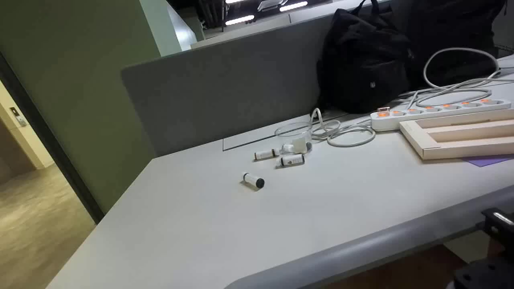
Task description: Turn off the switch on the far right of the adapter
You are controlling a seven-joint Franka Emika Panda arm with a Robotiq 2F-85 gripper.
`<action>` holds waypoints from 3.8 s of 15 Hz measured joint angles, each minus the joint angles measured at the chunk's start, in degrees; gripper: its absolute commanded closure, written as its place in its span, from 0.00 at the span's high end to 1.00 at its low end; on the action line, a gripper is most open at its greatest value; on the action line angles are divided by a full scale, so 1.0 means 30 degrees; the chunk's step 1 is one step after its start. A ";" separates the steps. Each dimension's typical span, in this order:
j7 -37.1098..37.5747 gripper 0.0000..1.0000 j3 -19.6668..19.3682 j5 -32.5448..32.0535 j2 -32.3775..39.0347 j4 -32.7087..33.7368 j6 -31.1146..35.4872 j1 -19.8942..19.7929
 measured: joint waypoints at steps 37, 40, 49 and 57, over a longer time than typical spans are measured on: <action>-0.0961 0.01 -0.2192 0.1203 0.9809 0.1484 0.8356 -0.4034; -0.0961 0.00 -0.2188 0.1205 0.9810 0.1500 0.8341 -0.4021; -0.0874 0.00 -0.2203 0.3489 1.0830 0.1621 0.9394 -0.4295; 0.0430 0.00 -0.2033 0.3510 1.3443 0.1942 1.3703 -0.4306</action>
